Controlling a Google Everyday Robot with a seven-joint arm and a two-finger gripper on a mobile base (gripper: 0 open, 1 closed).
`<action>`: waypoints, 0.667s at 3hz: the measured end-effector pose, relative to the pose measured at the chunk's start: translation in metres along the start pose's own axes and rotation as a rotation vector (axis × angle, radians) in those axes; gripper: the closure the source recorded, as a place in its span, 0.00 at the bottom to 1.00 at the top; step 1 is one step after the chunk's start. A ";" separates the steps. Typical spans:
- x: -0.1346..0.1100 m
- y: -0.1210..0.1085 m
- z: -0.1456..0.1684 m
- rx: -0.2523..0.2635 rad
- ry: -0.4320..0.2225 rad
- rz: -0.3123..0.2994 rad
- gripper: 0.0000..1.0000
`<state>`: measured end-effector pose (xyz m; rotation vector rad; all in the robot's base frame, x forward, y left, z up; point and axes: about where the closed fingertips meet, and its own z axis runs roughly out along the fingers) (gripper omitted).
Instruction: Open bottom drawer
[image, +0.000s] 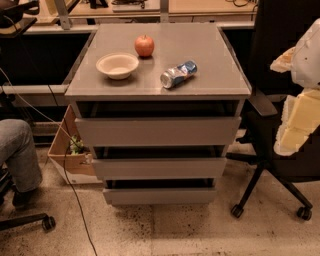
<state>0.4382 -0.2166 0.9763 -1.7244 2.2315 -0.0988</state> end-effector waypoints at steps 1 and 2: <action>0.000 0.000 0.000 0.000 0.000 0.000 0.00; -0.003 0.007 0.044 -0.049 -0.026 0.045 0.00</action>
Offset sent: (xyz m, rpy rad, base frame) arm 0.0163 0.0173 -0.0852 0.0869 0.1075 -0.0409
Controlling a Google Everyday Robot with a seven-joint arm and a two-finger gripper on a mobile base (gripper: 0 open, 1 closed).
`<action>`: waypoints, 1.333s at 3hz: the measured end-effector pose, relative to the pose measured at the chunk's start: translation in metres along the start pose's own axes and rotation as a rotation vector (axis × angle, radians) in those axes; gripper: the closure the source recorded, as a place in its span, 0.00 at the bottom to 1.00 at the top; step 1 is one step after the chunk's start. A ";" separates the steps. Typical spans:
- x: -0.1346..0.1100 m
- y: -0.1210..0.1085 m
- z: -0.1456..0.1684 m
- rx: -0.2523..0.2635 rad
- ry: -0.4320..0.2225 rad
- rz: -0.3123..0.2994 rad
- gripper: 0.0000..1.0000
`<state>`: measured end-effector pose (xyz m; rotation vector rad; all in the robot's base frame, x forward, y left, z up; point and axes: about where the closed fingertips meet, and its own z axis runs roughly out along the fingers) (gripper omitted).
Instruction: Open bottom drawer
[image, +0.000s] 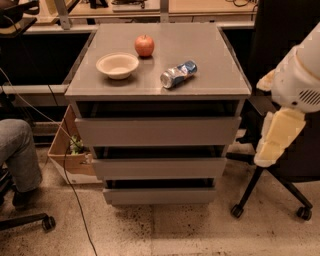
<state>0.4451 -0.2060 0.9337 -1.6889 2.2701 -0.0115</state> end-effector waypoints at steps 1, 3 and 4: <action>-0.003 0.007 0.055 -0.021 -0.028 0.045 0.00; -0.017 0.035 0.180 -0.016 -0.110 0.108 0.00; -0.017 0.035 0.179 -0.019 -0.107 0.107 0.00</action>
Offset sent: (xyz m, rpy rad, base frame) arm 0.0242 0.0590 -0.2035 0.1650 -0.0138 -0.0819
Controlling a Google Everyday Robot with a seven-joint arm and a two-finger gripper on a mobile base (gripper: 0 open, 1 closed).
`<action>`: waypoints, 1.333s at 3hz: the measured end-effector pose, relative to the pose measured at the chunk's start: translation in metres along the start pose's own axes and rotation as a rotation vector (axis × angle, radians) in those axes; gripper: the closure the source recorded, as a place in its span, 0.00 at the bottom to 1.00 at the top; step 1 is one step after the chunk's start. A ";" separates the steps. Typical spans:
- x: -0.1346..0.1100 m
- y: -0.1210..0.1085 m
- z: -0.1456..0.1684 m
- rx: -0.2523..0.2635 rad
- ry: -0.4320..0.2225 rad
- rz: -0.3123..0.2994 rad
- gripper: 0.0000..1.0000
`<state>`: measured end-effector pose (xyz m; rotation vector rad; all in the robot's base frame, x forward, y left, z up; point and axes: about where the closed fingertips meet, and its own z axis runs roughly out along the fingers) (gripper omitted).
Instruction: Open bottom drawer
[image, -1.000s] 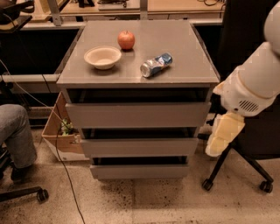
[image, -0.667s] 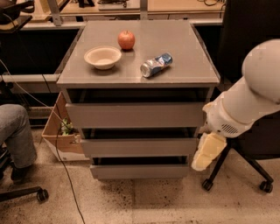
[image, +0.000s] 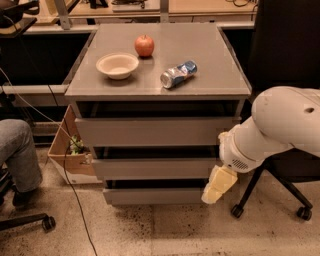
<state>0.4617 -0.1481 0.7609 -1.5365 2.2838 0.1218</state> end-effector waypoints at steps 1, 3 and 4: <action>0.001 0.013 0.031 -0.039 -0.026 0.050 0.00; 0.004 0.040 0.149 -0.108 -0.142 0.137 0.00; -0.004 0.038 0.197 -0.119 -0.272 0.151 0.00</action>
Offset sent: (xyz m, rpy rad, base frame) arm 0.0073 0.0641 -0.1717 0.1924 0.0925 -0.1102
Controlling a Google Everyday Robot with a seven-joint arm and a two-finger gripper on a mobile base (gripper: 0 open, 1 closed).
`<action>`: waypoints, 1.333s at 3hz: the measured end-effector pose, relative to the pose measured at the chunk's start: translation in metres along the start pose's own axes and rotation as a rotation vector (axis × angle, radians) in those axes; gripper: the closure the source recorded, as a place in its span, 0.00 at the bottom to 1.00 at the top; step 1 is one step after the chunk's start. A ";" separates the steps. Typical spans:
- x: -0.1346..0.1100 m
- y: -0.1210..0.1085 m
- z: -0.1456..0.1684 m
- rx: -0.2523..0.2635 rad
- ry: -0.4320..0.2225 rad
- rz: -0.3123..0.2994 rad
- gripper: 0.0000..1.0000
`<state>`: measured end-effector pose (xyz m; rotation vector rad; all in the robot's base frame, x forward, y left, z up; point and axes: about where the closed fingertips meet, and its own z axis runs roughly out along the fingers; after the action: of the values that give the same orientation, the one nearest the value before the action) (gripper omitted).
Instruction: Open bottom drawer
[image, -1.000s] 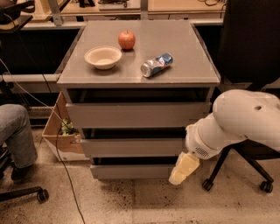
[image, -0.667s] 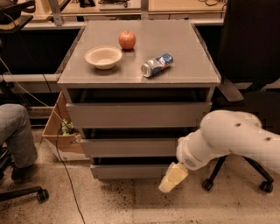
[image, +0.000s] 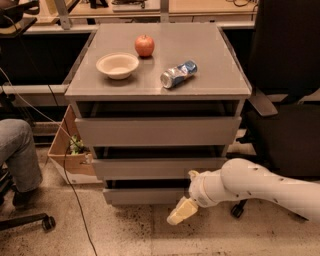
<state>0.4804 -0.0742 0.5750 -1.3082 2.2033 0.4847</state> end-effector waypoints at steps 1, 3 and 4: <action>0.013 -0.010 0.053 -0.040 -0.094 -0.021 0.00; 0.047 -0.003 0.122 -0.111 -0.098 -0.018 0.00; 0.054 -0.008 0.134 -0.100 -0.093 -0.004 0.00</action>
Offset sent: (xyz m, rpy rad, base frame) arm 0.0310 0.0414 -0.1976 0.1032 0.0289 0.1376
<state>0.5004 -0.0424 0.4353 -1.3132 2.1236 0.6492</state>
